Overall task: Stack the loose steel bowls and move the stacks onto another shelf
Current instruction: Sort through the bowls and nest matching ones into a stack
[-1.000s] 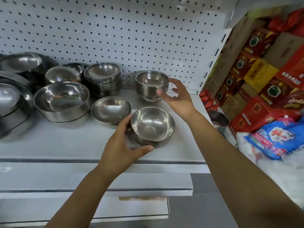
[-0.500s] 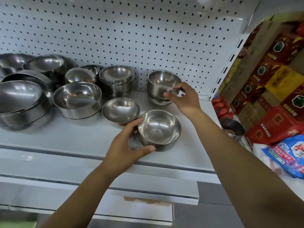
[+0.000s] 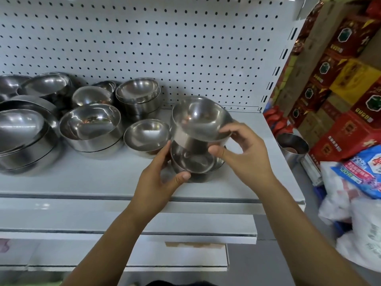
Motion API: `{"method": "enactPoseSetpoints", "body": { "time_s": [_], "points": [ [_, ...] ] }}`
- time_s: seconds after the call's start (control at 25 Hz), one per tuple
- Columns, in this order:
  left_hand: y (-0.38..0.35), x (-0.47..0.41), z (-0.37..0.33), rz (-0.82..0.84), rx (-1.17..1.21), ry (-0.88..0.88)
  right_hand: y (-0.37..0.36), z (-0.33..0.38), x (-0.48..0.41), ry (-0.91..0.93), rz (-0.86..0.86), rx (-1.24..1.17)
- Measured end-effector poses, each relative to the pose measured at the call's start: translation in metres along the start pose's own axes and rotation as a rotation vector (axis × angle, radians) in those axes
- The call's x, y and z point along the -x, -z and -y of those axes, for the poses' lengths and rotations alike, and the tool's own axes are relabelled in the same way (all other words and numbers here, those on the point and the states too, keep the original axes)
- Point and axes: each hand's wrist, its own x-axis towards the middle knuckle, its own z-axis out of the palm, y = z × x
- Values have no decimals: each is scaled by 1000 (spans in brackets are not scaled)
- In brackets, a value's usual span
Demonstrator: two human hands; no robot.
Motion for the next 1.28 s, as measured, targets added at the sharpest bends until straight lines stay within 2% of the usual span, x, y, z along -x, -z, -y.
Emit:
{"method": "enactPoseSetpoints", "body": {
  "time_s": [0.32, 0.44, 0.56, 0.72, 0.84, 1.0, 1.08, 1.16, 1.28],
  "points": [
    [0, -3, 2, 16, 11, -32, -13, -17, 37, -19, -36, 28],
    [2, -4, 6, 6, -29, -34, -10, -17, 39, -130, 51, -25],
    [1, -1, 6, -59, -28, -57, -15, -13, 36, -261, 183, -80],
    [3, 4, 6, -179, -5, -104, -30, -12, 35, -295, 130, -115],
    [6, 10, 4, -372, 14, -88, -31, -15, 35, -279, 108, -99],
    [22, 10, 1, -835, -100, -97, -30, -16, 34, -297, 117, -101],
    [40, 3, -1, -995, -214, -137, -32, -17, 34, -299, 103, -100],
    [57, -6, 0, -1045, -269, -127, -34, -17, 34, -291, 96, -103],
    [67, -15, 10, -973, -205, -25, -36, -17, 35, -276, 91, -79]
  ]
}}
